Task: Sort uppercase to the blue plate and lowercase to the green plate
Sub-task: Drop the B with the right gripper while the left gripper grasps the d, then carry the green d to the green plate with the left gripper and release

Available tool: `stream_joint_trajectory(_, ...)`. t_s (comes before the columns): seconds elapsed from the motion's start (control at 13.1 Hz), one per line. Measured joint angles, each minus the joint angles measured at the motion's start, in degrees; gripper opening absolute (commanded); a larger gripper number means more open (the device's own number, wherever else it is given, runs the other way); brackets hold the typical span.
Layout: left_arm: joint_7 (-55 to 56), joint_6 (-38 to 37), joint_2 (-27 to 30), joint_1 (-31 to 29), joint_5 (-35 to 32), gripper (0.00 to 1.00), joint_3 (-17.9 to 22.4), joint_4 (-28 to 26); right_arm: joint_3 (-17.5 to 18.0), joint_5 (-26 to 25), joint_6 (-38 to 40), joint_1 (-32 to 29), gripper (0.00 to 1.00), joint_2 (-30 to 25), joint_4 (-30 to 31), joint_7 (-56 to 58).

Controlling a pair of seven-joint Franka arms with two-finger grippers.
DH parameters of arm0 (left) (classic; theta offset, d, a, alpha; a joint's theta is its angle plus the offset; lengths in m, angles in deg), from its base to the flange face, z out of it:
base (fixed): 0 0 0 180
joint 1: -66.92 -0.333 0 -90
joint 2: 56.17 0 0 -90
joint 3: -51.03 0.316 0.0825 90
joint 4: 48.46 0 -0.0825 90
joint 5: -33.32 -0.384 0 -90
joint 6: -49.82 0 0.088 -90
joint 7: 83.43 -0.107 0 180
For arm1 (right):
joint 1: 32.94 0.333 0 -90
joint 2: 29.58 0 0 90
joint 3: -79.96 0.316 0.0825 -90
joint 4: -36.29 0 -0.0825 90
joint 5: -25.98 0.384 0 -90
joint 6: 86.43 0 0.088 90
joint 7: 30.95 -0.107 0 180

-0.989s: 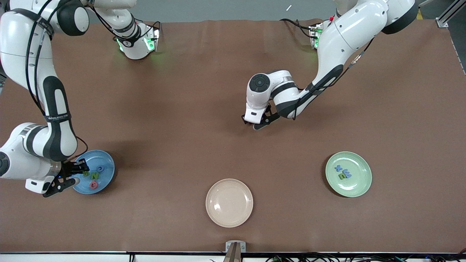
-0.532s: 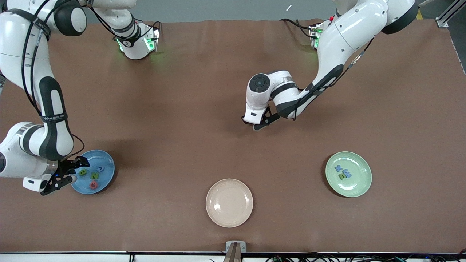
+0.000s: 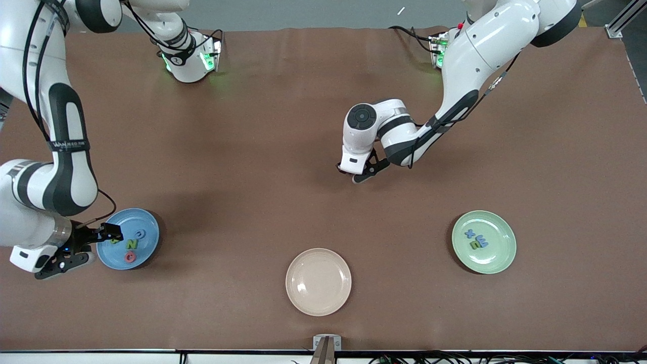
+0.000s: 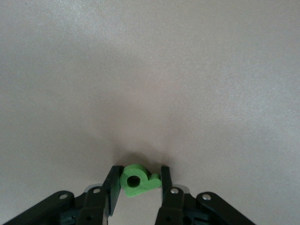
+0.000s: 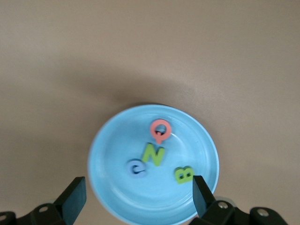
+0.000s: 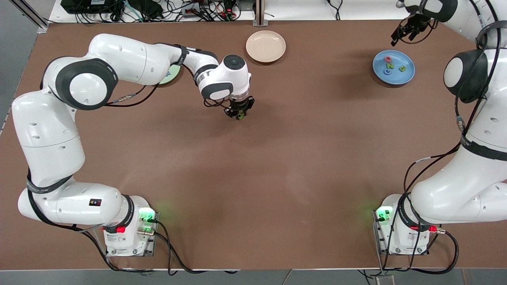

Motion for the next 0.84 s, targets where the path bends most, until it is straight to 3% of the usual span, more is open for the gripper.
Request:
stream_joint_trajectory(0.46, -0.3, 0.0, 1.3, -3.3, -0.9, 0.01, 1.0, 2.4, -0.1, -0.4, 13.9, 1.6, 1.0, -12.6, -0.2, -10.3)
stream_joint_trajectory(0.84, -10.8, -0.4, 3.2, -13.1, -5.0, 0.01, 1.3, 5.2, -0.1, -4.2, 21.1, 2.7, 1.0, -26.7, 4.7, -16.6)
